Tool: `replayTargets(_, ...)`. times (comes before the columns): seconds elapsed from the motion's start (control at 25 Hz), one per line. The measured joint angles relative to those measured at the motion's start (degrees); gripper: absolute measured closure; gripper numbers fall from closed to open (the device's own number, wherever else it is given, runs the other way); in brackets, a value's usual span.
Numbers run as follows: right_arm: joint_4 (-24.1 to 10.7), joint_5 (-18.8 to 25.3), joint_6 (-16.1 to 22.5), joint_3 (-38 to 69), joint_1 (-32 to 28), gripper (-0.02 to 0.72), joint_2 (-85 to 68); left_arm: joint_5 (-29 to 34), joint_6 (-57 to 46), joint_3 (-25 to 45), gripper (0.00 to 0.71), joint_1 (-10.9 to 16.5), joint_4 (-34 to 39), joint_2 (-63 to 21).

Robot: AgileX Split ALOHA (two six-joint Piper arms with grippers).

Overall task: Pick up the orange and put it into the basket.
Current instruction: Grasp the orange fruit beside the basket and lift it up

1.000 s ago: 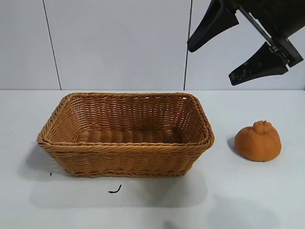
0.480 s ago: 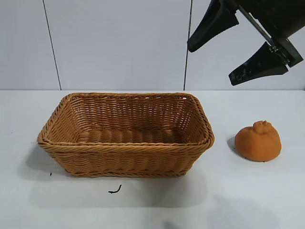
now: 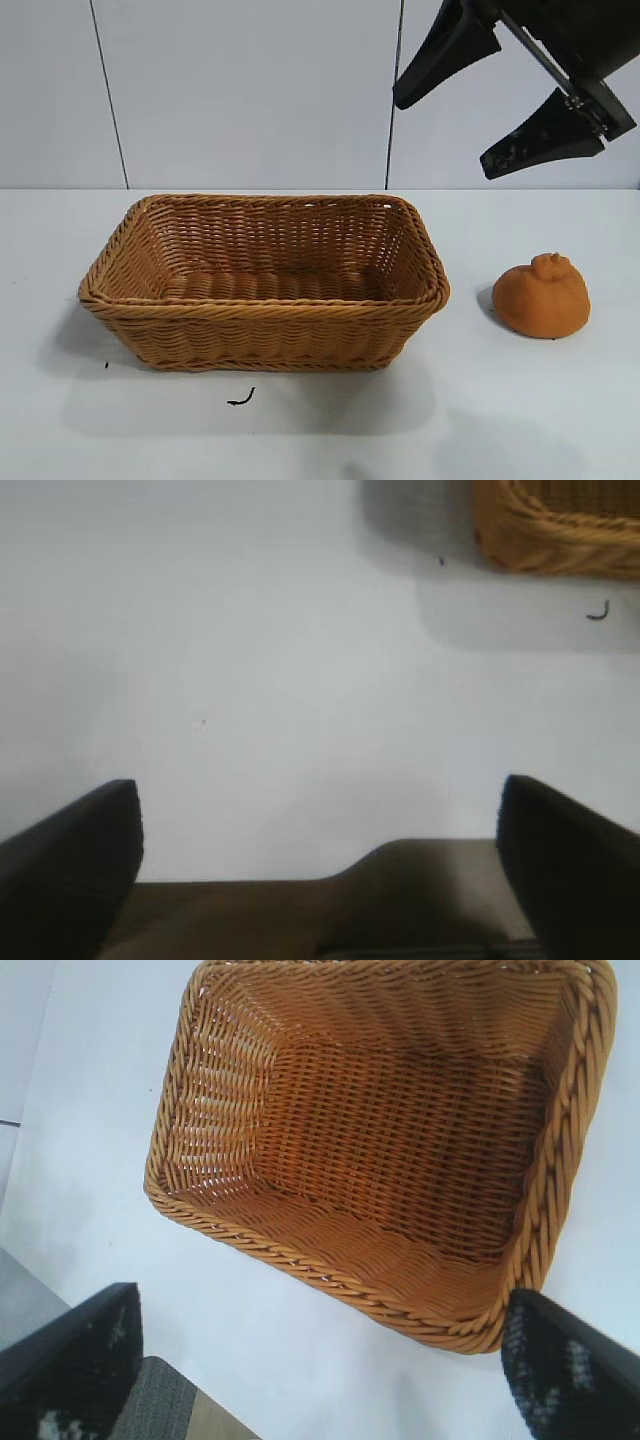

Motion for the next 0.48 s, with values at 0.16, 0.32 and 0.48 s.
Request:
replayTargets(0.16, -6.3, 0.1, 2.8, -2.8, 0.0, 0.008, 0.0, 0.0, 0.0, 0.0, 0.018, 0.0, 0.1, -6.1)
replayTargets(0.32, -17.5, 0.5, 9.6, -7.4, 0.0, 0.008, 0.1, 0.0, 0.0, 0.0, 0.018, 0.0, 0.1, -6.3)
replayTargets(0.48, -29.9, 2.9, 17.0, -11.7, -0.1, 0.008, 0.2, 0.0, 0.0, 0.0, 0.018, 0.0, 0.1, -6.3)
